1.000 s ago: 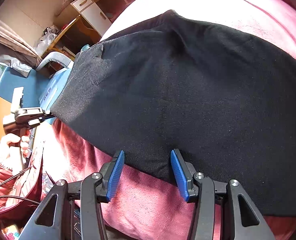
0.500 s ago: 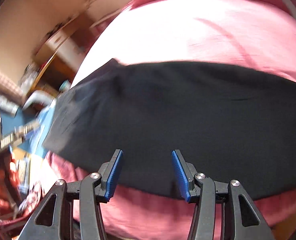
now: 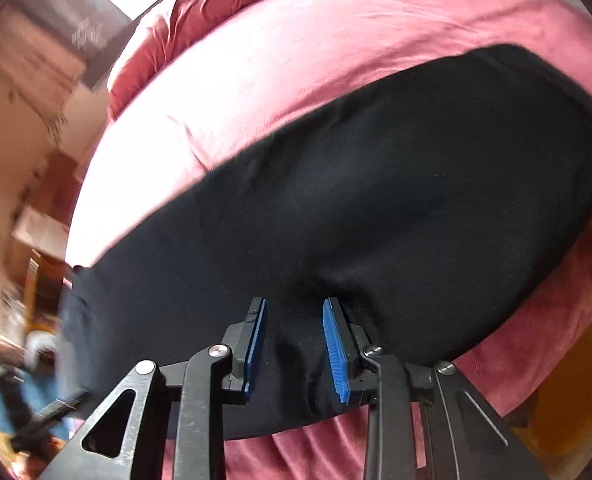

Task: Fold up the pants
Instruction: 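Press both open grippers over the folded black trousers to flatten them, then grasp the trouser leg cuff with the right gripper and lift it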

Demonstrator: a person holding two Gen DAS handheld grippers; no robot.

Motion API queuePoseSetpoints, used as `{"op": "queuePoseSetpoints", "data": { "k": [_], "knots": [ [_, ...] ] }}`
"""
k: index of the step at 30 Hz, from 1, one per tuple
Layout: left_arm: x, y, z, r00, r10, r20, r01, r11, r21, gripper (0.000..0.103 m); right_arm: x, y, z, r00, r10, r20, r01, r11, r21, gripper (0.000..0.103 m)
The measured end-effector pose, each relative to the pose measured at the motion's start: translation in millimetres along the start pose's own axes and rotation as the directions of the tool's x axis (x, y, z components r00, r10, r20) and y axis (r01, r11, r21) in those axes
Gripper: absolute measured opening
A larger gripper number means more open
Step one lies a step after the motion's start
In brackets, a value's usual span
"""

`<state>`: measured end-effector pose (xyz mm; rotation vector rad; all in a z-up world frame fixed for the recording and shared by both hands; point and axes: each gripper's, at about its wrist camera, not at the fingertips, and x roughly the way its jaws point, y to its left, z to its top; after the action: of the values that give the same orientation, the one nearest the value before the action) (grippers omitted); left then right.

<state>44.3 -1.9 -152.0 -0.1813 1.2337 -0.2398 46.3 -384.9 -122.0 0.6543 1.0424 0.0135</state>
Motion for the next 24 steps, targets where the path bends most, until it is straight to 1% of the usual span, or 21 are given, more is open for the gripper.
{"op": "queuePoseSetpoints", "data": {
  "k": [2, 4, 7, 11, 13, 15, 19, 20, 22, 23, 24],
  "knots": [
    [-1.2, -3.1, 1.9, 1.0, 0.013, 0.002, -0.013, 1.0, 0.016, 0.028, -17.2, -18.9, 8.6, 0.998, 0.022, 0.051, -0.025, 0.997, 0.068, 0.036],
    [0.2, -10.4, 3.8, 1.0, 0.018, 0.006, -0.018, 1.0, 0.022, 0.028, -38.6, -48.5, 16.7, 0.992, 0.039, 0.118, -0.059, 0.982, 0.177, 0.036],
    [0.5, -19.9, 7.4, 1.0, 0.001, 0.023, -0.002, 0.999, 0.036, 0.028, -65.8, -91.1, 21.2, 0.98, 0.0, 0.199, -0.064, 0.947, 0.314, 0.038],
    [0.0, -26.9, 16.8, 1.0, -0.009, 0.026, 0.008, 0.998, 0.057, 0.028, -89.9, -143.1, 16.9, 0.964, -0.069, 0.255, -0.057, 0.887, 0.457, 0.039],
    [5.6, -32.7, 19.7, 1.0, -0.006, 0.013, 0.005, 0.998, 0.061, 0.028, -91.8, -162.7, 14.8, 0.961, -0.078, 0.264, -0.069, 0.86, 0.506, 0.039],
    [7.0, -38.4, 19.6, 1.0, -0.003, 0.004, 0.003, 0.999, 0.054, 0.028, -89.4, -181.3, 15.6, 0.962, -0.067, 0.264, -0.09, 0.837, 0.54, 0.039],
    [15.0, -37.7, 26.8, 1.0, -0.002, -0.008, 0.002, 0.999, 0.04, 0.028, -75.4, -200.7, 24.7, 0.96, -0.039, 0.276, -0.135, 0.801, 0.583, 0.039],
    [15.9, -30.5, 27.1, 1.0, -0.003, -0.011, 0.004, 0.999, 0.035, 0.028, -72.6, -203.4, 26.3, 0.96, -0.034, 0.278, -0.143, 0.795, 0.59, 0.039],
    [17.7, -30.8, 30.4, 1.0, -0.003, -0.017, 0.003, 1.0, 0.025, 0.028, -66.6, -207.8, 31.0, 0.956, -0.022, 0.292, -0.165, 0.784, 0.598, 0.039],
    [19.0, -30.4, 31.6, 1.0, -0.001, -0.02, 0.001, 1.0, 0.022, 0.028, -64.4, -210.9, 24.2, 0.954, -0.014, 0.301, -0.177, 0.781, 0.599, 0.039],
    [20.8, -30.2, 33.4, 1.0, 0.002, -0.022, -0.001, 1.0, 0.019, 0.028, -58.1, -215.0, 28.2, 0.952, -0.007, 0.306, -0.187, 0.779, 0.599, 0.039]
  ]
}}
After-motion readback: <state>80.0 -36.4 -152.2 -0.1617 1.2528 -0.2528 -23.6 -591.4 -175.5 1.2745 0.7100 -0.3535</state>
